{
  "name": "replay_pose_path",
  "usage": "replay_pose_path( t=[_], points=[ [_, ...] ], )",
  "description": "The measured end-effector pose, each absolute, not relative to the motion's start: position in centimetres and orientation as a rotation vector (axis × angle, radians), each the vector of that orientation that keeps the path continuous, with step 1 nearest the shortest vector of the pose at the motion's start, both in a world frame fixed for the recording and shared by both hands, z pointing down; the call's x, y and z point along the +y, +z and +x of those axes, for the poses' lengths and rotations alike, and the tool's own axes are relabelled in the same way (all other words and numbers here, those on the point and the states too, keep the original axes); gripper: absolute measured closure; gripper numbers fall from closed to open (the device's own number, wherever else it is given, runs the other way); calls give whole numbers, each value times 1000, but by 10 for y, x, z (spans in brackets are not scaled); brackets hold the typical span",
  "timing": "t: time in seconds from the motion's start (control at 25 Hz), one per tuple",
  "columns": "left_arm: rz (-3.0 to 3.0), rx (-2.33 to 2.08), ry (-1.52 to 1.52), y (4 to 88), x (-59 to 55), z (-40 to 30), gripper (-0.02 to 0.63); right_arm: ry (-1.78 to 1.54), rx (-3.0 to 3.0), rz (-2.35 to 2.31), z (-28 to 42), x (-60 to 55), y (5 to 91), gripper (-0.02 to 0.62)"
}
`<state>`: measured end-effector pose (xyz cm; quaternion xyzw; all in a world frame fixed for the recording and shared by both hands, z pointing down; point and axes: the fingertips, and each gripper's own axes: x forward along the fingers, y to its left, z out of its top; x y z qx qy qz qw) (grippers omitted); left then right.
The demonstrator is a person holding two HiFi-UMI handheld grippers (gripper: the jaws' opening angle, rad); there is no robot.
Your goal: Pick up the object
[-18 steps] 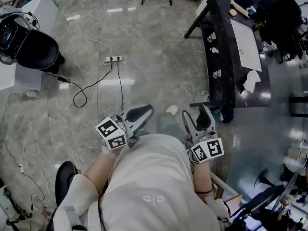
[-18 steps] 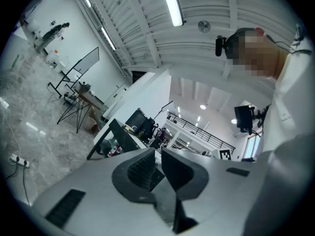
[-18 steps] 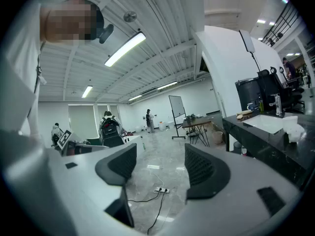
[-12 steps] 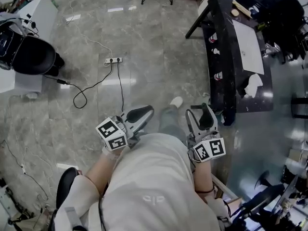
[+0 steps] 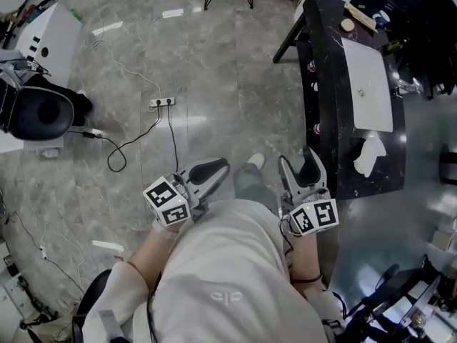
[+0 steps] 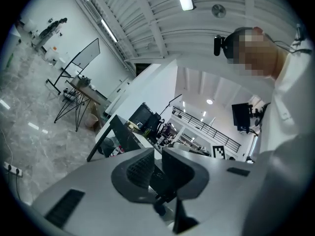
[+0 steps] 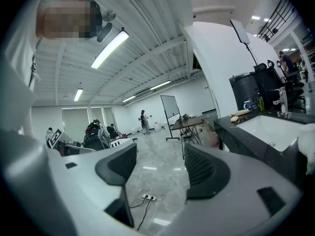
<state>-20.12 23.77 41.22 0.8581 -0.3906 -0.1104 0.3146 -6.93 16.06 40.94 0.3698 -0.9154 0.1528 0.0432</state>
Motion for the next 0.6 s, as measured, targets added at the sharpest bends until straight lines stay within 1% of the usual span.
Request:
replay_pose_path(
  t=[0.28, 0.6],
  points=[
    [2262, -1030, -260, 410, 124, -143, 558, 430, -2798, 1128, -13, 60, 403, 305],
    [2331, -904, -193, 399, 31, -30, 536, 438, -2763, 1258, 104, -12, 398, 296]
  ],
)
